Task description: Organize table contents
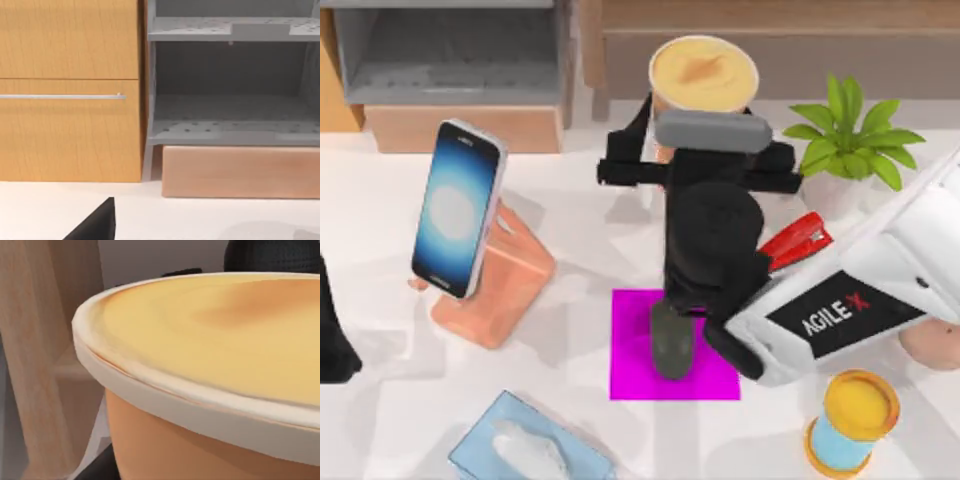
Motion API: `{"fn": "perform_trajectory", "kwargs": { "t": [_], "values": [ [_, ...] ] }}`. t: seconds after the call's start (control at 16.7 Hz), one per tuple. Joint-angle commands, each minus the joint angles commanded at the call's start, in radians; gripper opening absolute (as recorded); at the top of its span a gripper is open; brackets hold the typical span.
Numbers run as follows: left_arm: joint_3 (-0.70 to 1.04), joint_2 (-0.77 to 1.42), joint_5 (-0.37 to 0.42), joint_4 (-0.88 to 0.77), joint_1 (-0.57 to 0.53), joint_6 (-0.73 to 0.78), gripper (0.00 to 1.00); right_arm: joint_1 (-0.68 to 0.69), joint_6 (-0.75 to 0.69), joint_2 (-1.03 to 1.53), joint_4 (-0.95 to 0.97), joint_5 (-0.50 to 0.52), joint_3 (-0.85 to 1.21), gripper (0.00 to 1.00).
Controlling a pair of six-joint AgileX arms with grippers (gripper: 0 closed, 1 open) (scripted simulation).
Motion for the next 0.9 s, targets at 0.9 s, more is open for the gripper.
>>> {"fn": "perform_trajectory", "kwargs": {
  "t": [0.9],
  "values": [
    [0.000,0.000,0.000,0.000,0.000,0.000,1.00,-0.754,-0.011,-0.312,-0.413,-0.597,0.119,0.00]
  ]
}}
